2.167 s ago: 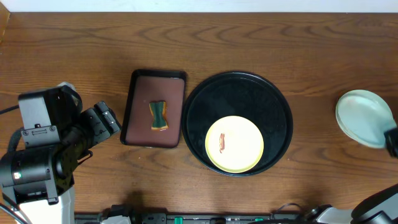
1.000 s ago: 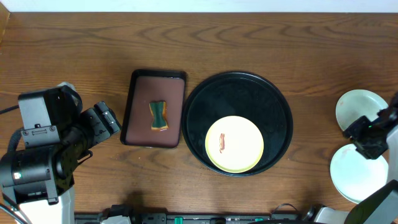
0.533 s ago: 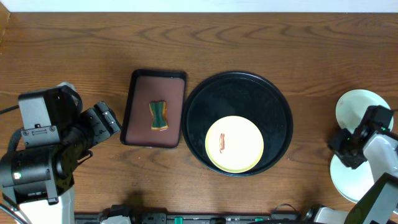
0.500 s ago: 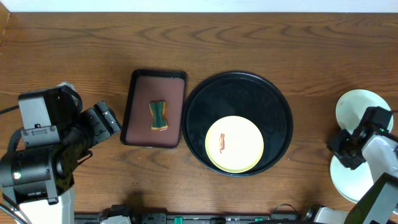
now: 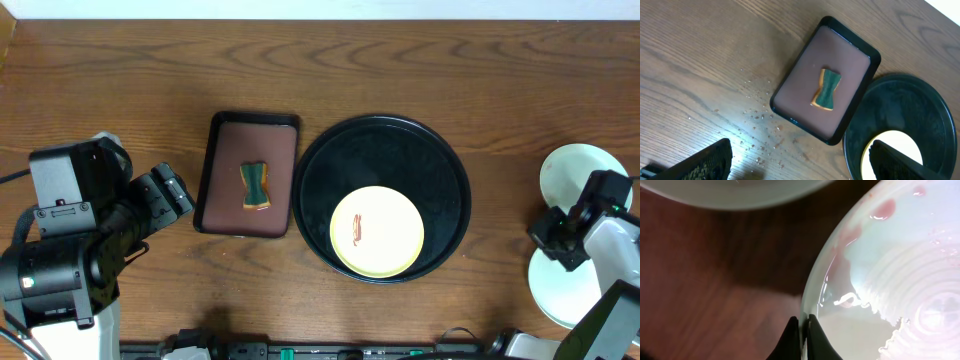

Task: Clean dirty plates on tray and stack at the side
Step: 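Lower the plate onto the first cleaned plate and release it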

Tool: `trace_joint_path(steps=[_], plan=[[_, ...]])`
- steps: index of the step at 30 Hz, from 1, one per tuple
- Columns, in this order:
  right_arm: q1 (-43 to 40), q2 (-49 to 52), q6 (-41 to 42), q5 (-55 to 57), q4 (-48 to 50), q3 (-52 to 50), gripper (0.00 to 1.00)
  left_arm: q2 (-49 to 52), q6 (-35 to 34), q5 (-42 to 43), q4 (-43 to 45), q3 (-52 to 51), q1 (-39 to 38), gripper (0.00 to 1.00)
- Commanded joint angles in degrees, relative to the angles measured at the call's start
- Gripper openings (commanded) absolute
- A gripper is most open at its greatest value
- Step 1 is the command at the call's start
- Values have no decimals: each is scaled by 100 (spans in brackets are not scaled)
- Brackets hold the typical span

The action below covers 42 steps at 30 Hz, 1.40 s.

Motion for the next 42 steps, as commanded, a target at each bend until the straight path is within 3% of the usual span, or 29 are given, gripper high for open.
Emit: trace_joint_path(steps=[1,8,25,26,28,29,37,42], plan=[[52,-282,46,-334,-256,546,1,2,37,-50,-4,59,24,88],[50,-420,48,-323,-70,962,1,2,35,-50,-4,59,24,89],[619,859,-9,-267,2898,957,2,2,37,-50,-4,59,24,88],[621,868,-79,-315,2968,957,7,2,37,-50,-4,59,24,88],[625,868,-389,-431,3130,957,27,2,37,-50,-4,59,24,88],[627,868,-590,-546,3195,960,31,2,37,-50,-4,59,24,88],[651,846,-846,-999,2494,968,38,2,37,-50,-4,59,24,88],[634,391,-944,-1766,1399,1207,39,2,37,-50,-4,59,24,88]])
